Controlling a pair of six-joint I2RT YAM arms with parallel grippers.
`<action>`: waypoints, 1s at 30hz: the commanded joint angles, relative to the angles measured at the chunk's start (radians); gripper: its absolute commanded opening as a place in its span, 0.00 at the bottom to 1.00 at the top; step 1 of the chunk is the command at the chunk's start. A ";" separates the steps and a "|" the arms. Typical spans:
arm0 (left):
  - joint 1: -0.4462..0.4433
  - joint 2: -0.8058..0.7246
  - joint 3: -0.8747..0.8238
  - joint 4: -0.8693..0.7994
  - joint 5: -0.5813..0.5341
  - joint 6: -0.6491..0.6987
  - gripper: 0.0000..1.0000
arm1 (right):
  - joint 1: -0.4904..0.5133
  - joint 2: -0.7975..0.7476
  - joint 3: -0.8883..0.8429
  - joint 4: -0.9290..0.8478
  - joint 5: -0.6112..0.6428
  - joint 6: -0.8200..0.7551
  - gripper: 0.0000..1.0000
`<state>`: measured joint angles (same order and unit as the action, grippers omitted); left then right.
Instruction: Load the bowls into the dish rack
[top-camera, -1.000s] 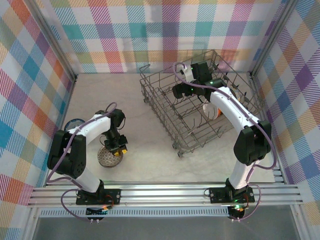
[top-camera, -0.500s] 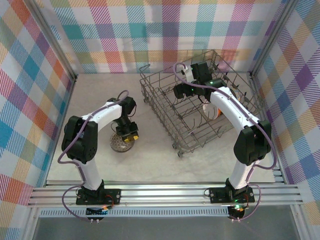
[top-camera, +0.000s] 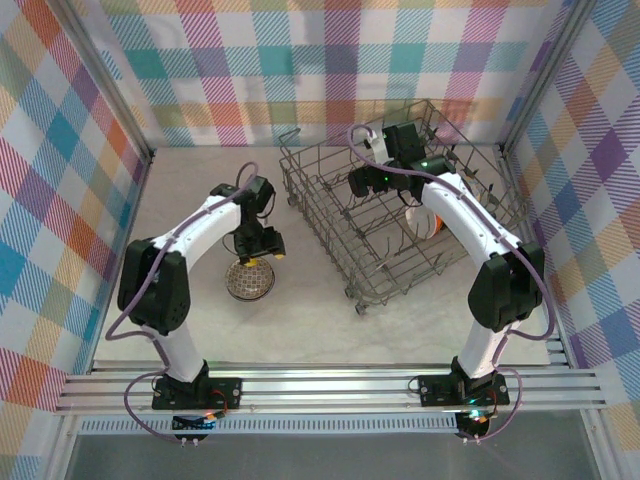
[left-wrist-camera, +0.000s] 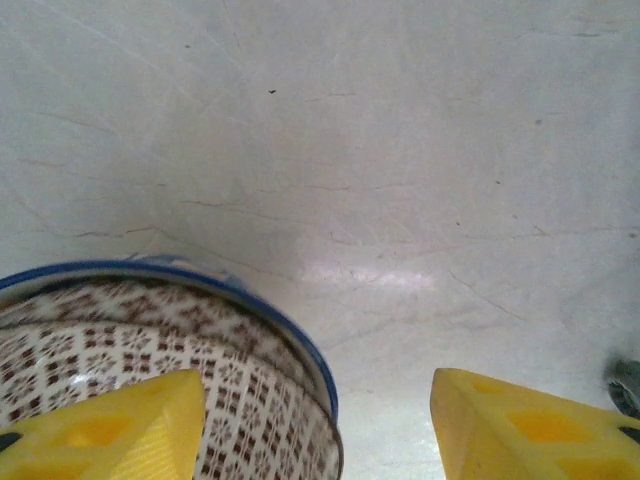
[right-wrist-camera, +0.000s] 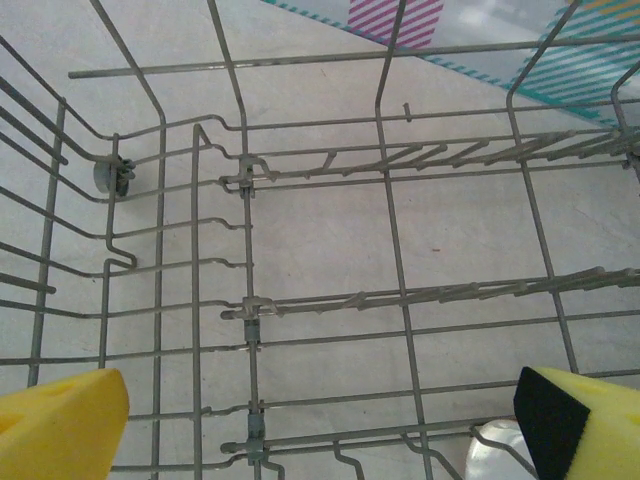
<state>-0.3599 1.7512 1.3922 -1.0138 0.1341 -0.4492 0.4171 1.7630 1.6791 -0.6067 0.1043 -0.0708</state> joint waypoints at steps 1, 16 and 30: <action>0.054 -0.095 -0.019 -0.060 -0.027 0.033 0.62 | -0.003 -0.015 0.042 -0.009 -0.013 0.013 0.99; 0.226 -0.199 -0.247 -0.030 -0.002 0.067 0.59 | -0.003 0.001 0.071 -0.022 -0.032 0.016 0.99; 0.243 -0.165 -0.288 0.031 0.027 0.087 0.48 | -0.003 0.007 0.071 -0.024 -0.038 0.029 0.99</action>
<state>-0.1276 1.5810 1.1091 -0.9985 0.1352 -0.3752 0.4171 1.7634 1.7138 -0.6224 0.0921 -0.0597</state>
